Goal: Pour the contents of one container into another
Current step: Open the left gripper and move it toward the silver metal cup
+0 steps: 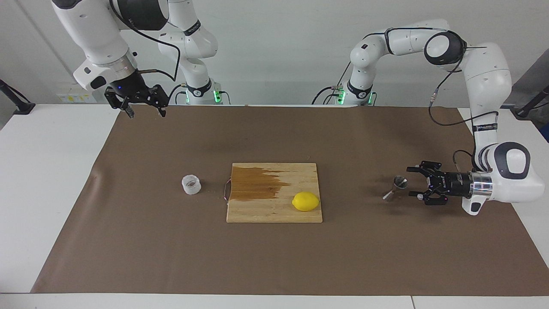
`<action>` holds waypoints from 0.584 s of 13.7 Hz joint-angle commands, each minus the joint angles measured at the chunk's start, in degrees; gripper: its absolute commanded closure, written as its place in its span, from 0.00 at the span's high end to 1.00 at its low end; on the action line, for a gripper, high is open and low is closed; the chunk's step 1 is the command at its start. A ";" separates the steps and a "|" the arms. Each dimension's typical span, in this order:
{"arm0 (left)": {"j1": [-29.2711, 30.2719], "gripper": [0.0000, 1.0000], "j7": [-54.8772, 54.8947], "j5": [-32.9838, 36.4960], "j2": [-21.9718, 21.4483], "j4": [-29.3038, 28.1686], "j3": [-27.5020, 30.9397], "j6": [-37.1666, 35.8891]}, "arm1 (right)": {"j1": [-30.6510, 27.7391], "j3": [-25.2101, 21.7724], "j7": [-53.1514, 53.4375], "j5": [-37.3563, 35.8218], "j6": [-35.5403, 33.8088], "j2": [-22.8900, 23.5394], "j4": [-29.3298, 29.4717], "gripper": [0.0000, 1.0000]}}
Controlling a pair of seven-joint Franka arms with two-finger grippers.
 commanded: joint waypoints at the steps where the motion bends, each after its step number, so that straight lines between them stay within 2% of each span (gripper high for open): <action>1: 1.56 1.00 -2.35 0.56 3.84 1.95 -3.51 0.13 | -0.65 0.24 0.25 1.34 -0.42 -0.61 -0.53 1.00; 8: 1.83 1.00 -2.17 0.64 4.62 1.25 -3.42 -0.22 | -0.65 0.24 0.25 1.34 -0.42 -0.52 -0.53 1.00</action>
